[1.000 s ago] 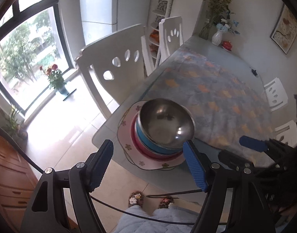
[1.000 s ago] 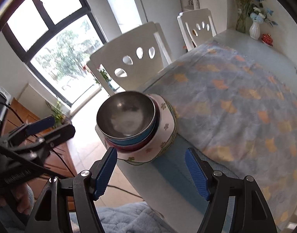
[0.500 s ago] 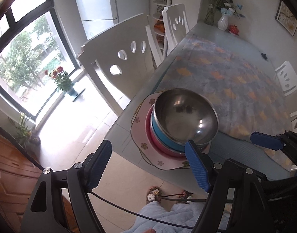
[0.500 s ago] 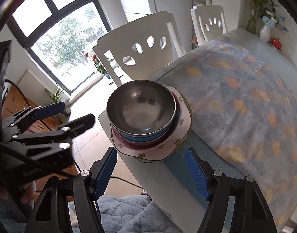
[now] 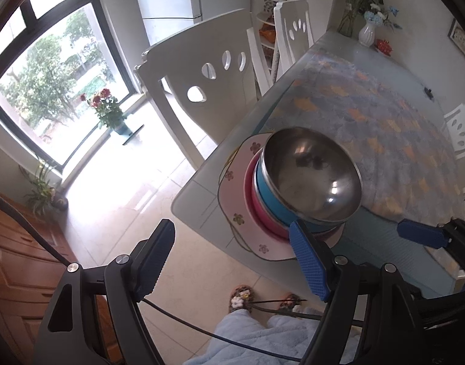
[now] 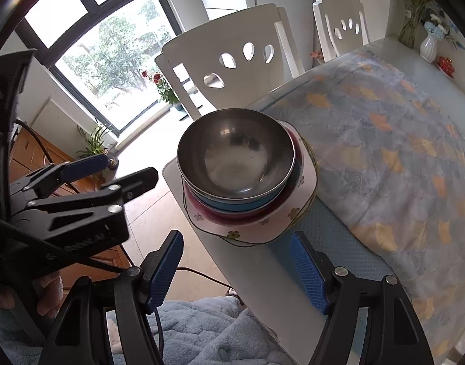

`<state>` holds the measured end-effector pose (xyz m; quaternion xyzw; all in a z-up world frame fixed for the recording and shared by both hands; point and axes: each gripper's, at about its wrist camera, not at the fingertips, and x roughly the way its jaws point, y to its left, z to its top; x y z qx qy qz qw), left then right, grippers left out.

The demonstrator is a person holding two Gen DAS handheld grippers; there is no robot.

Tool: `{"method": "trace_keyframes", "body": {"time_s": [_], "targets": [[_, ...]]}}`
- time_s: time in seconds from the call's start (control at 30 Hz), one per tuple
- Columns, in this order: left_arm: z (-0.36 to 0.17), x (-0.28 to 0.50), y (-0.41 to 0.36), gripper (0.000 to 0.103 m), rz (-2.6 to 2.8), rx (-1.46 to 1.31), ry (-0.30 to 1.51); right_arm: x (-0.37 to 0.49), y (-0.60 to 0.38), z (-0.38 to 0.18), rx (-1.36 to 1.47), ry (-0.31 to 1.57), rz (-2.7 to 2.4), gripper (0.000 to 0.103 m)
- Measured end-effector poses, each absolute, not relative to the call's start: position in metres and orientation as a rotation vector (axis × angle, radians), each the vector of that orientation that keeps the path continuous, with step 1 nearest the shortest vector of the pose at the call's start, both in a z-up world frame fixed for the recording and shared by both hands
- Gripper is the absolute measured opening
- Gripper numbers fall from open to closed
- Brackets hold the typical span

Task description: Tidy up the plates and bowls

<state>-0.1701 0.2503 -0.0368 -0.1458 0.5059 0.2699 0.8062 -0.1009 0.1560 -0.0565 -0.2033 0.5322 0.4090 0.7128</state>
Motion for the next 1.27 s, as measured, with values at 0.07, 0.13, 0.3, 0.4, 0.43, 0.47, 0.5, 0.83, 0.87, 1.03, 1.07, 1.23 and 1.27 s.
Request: {"method": "trace_keyframes", "body": {"time_s": [0.07, 0.13, 0.3, 0.4, 0.43, 0.47, 0.5, 0.83, 0.87, 1.03, 1.07, 1.23, 1.27], "targets": [[-0.038, -0.170, 0.248, 0.076, 0.584, -0.290, 1.089, -0.102, 0.156, -0.057, -0.457, 1.181, 0.914, 0.070], [-0.039, -0.170, 0.246, 0.076, 0.582, -0.282, 1.093, -0.103, 0.157, -0.058, -0.463, 1.185, 0.918, 0.070], [-0.040, -0.170, 0.241, 0.076, 0.580, -0.245, 1.103, -0.106, 0.158, -0.063, -0.467, 1.209, 0.928, 0.070], [-0.041, -0.171, 0.240, 0.076, 0.578, -0.245, 1.108, -0.106, 0.156, -0.066, -0.466, 1.223, 0.932, 0.070], [-0.041, -0.172, 0.240, 0.076, 0.577, -0.247, 1.109, -0.106, 0.155, -0.066, -0.465, 1.226, 0.932, 0.070], [-0.041, -0.172, 0.239, 0.076, 0.576, -0.248, 1.110, -0.107, 0.154, -0.066, -0.464, 1.228, 0.933, 0.070], [-0.041, -0.172, 0.239, 0.076, 0.576, -0.248, 1.111, -0.107, 0.154, -0.067, -0.463, 1.229, 0.933, 0.070], [-0.044, -0.175, 0.231, 0.076, 0.572, -0.249, 1.117, -0.108, 0.147, -0.071, -0.455, 1.255, 0.929, 0.070], [-0.045, -0.175, 0.229, 0.076, 0.571, -0.248, 1.119, -0.109, 0.146, -0.072, -0.456, 1.258, 0.928, 0.070], [-0.048, -0.176, 0.224, 0.076, 0.570, -0.252, 1.135, -0.109, 0.141, -0.074, -0.455, 1.273, 0.926, 0.070], [-0.049, -0.176, 0.223, 0.076, 0.575, -0.259, 1.139, -0.109, 0.141, -0.074, -0.454, 1.275, 0.925, 0.070], [-0.053, -0.177, 0.221, 0.076, 0.579, -0.282, 1.153, -0.111, 0.135, -0.078, -0.448, 1.290, 0.927, 0.070], [-0.053, -0.176, 0.220, 0.076, 0.578, -0.283, 1.154, -0.111, 0.134, -0.078, -0.447, 1.294, 0.927, 0.070]]}}
